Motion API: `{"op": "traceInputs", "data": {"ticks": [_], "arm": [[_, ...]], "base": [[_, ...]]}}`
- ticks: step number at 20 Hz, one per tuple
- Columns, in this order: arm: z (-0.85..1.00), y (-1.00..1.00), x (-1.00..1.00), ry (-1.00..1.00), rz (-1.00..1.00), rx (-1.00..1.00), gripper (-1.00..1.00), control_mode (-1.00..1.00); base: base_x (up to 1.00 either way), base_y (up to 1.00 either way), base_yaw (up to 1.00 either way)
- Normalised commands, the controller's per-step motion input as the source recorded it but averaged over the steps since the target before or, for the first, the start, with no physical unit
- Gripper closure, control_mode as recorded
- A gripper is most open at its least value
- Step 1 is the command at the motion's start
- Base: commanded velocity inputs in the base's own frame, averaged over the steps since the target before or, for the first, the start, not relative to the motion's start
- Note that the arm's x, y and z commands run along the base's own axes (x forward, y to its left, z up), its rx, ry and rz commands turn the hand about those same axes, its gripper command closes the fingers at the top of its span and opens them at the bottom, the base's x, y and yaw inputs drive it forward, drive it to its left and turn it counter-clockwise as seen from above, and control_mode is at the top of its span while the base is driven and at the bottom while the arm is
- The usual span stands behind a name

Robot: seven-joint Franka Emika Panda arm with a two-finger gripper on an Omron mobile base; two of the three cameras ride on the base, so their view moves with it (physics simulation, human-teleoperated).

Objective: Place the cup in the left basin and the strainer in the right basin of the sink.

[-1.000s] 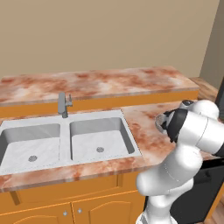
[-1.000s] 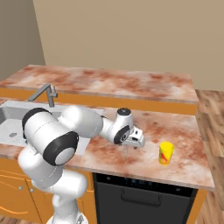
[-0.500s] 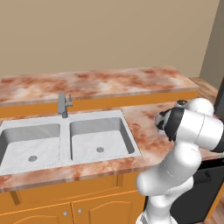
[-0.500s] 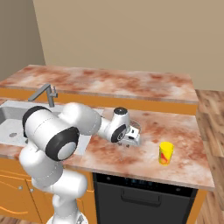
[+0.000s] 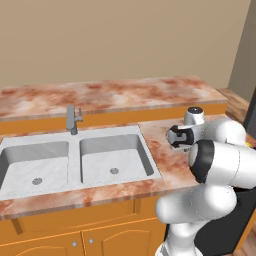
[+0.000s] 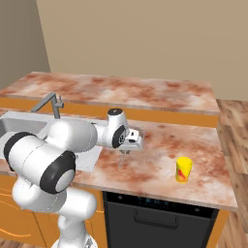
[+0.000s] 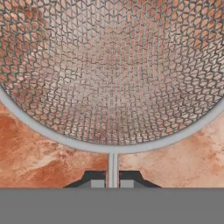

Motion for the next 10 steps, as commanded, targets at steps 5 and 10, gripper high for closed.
{"op": "traceInputs", "data": {"ticks": [5, 10], "arm": [[0.17, 0.78, -0.01, 0.04, 0.25, -0.1, 1.0, -1.0], [-0.01, 0.73, 0.05, 0.1, 0.22, -0.02, 1.0, -1.0]], "base": [[0.0, 0.0, 0.0], [0.0, 0.0, 0.0]]}}
